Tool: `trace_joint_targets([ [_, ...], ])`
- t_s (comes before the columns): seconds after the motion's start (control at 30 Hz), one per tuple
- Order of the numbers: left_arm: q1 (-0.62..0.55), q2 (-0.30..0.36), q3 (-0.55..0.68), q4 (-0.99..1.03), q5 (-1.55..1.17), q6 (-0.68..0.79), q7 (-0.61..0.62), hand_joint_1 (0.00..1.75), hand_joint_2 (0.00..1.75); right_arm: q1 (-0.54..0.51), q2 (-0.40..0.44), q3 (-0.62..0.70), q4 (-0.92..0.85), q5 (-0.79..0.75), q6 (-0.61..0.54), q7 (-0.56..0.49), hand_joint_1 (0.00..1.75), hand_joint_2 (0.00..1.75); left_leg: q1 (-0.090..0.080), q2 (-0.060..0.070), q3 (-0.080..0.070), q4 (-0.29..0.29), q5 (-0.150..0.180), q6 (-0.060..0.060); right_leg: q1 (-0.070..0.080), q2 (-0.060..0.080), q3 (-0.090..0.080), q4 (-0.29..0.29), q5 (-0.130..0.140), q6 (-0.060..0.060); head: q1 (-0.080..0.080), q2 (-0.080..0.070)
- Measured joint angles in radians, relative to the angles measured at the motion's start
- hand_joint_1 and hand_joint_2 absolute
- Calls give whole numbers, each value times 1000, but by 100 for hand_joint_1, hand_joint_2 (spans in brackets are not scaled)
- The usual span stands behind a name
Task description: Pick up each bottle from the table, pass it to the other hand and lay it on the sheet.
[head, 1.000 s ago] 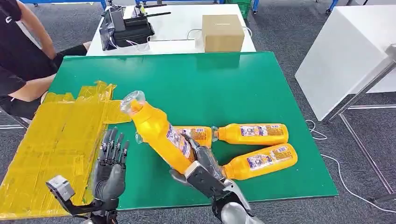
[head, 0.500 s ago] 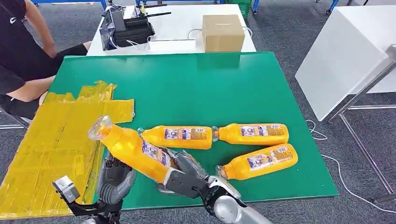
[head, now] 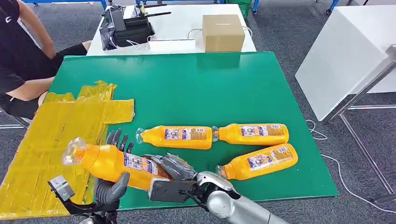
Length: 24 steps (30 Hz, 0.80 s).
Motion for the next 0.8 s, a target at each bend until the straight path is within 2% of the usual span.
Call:
trace_joint_targets([
  [0.03, 0, 0, 3, 2, 6, -1, 1, 175, 175, -8, 0, 8, 4, -2, 2, 2, 173, 175, 0, 0, 0, 0, 0, 0, 0, 0, 0, 0, 0, 0, 0, 0],
  [0.73, -2, -10, 28, 30, 45, -24, 3, 175, 175, -41, 0, 46, 44, -22, -3, 19, 175, 175, 0, 0, 0, 0, 0, 0, 0, 0, 0, 0, 0, 0, 0, 0],
  [0.77, -2, -11, 28, 30, 47, -26, 3, 175, 175, -41, 0, 46, 44, -22, -4, 20, 159, 175, 0, 0, 0, 0, 0, 0, 0, 0, 0, 0, 0, 0, 0, 0],
  [0.8, -2, -12, 28, 30, 47, -27, 3, 175, 175, -41, 0, 46, 45, -22, -5, 20, 5, 175, 0, 0, 0, 0, 0, 0, 0, 0, 0, 0, 0, 0, 0, 0],
])
